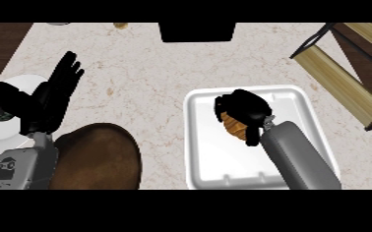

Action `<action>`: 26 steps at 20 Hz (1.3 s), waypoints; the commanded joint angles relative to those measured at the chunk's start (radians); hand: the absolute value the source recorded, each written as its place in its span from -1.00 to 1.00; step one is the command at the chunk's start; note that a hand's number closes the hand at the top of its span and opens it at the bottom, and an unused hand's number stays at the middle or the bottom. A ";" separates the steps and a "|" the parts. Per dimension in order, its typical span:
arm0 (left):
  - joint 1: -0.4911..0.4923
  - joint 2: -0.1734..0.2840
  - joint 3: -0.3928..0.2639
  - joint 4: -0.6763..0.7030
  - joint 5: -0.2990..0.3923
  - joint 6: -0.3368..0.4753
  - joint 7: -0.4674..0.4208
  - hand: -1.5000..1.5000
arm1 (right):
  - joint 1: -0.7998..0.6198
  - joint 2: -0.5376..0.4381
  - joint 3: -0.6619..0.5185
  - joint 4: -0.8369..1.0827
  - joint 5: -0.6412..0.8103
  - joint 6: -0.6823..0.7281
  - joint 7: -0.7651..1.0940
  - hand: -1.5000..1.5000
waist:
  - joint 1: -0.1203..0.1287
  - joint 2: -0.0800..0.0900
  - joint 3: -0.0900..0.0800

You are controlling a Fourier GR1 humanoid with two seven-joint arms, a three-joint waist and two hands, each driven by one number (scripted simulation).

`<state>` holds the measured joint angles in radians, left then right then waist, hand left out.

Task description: Pick the croissant from the tray and place it in the tiered shelf

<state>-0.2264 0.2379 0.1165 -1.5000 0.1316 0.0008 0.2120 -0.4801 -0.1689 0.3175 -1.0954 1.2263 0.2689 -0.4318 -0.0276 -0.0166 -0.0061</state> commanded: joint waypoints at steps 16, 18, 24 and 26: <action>0.072 0.018 0.037 -0.031 0.004 0.011 0.004 0.00 | 0.492 0.168 -0.435 -1.025 -0.625 0.239 0.398 1.00 | -0.067 -0.010 0.003; 0.052 0.008 0.023 -0.019 0.000 0.004 -0.010 0.00 | 0.467 0.168 -0.459 -1.138 -0.702 0.266 0.552 1.00 | -0.040 0.000 0.003; 0.008 -0.007 -0.007 -0.031 -0.010 0.011 0.024 0.00 | 0.319 0.073 -0.757 -1.297 -0.935 0.385 0.861 1.00 | -0.005 0.009 0.004; 0.003 -0.025 -0.028 -0.005 -0.030 0.011 -0.009 0.00 | 0.220 -0.021 -0.861 -1.233 -1.001 0.380 0.921 1.00 | 0.001 0.012 0.004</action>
<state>-0.2040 0.2324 0.1153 -1.5170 0.1194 0.0081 0.2130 -0.1358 -0.0892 -0.3821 -2.3196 0.3522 0.6205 0.3351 -0.0466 -0.0108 -0.0026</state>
